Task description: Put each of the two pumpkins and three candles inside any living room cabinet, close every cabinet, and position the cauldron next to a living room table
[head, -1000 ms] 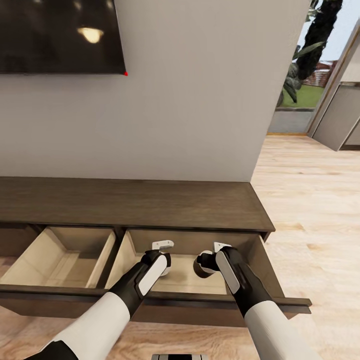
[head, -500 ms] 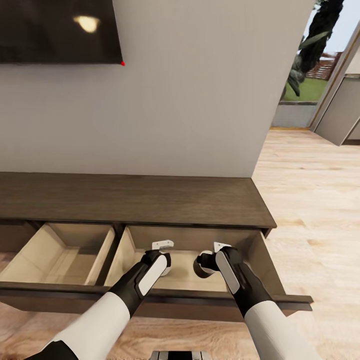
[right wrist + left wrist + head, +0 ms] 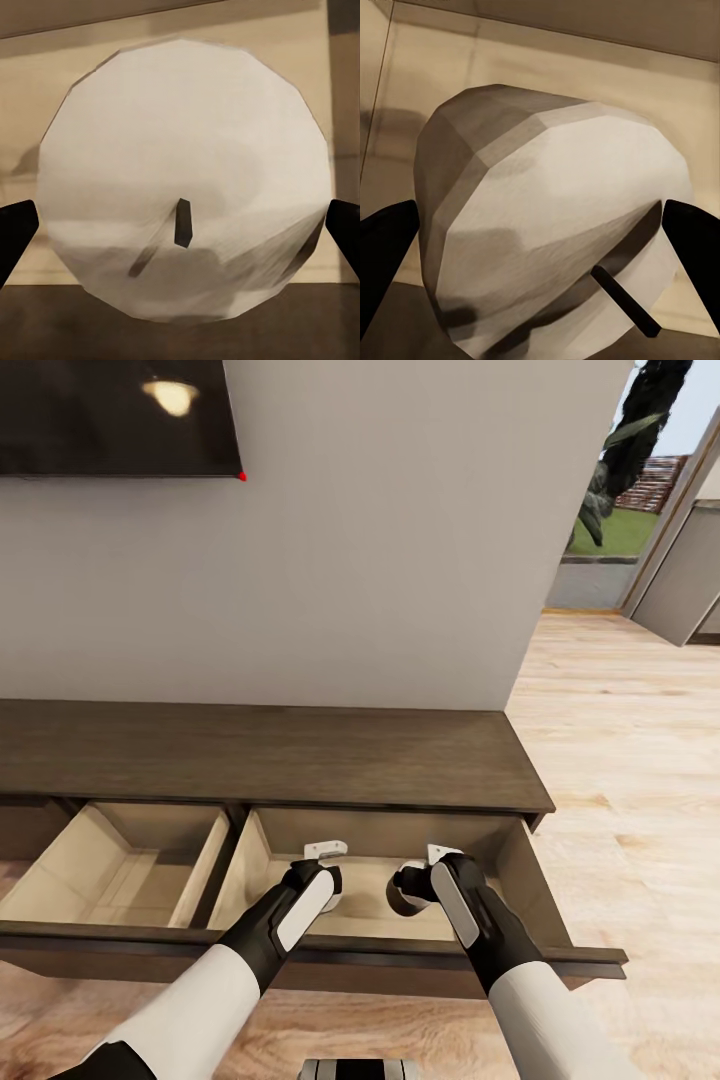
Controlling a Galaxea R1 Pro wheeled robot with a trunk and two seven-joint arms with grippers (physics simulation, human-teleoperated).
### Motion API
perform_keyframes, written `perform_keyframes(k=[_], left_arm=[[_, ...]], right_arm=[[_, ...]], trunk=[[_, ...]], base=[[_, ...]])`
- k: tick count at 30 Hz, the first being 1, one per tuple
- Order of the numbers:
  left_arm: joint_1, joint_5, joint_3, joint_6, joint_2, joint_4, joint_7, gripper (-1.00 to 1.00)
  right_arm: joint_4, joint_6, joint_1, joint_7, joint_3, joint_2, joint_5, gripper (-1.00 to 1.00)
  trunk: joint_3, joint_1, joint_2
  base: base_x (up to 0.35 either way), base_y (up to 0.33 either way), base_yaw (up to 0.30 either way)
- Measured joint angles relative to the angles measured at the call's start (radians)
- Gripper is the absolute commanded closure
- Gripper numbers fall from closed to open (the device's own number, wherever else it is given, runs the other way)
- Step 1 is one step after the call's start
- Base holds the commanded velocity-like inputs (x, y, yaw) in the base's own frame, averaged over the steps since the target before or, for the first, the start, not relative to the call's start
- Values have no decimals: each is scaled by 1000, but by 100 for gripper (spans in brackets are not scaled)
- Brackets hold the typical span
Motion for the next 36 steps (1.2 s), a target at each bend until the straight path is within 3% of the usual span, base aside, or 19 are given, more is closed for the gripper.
perform_keyframes(k=[8, 9, 23, 36], left_arm=[[0, 0, 0, 0, 0, -1, 0, 100], [0, 0, 0, 0, 0, -1, 0, -100], [1, 0, -3, 3, 0, -47, 3, -100], [1, 4, -5, 16, 0, -62, 5, -100]], right_arm=[[1, 0, 0, 0, -2, 0, 0, -100], [1, 0, 0, 0, -2, 0, 0, -100], [1, 0, 0, 0, 0, 0, 0, -100], [0, 0, 0, 0, 0, 0, 0, -100]], trunk=[[0, 0, 0], [0, 0, 0], [0, 0, 0], [50, -6, 3]], base=[[0, 0, 0], [0, 0, 0], [0, 0, 0], [0, 0, 0]])
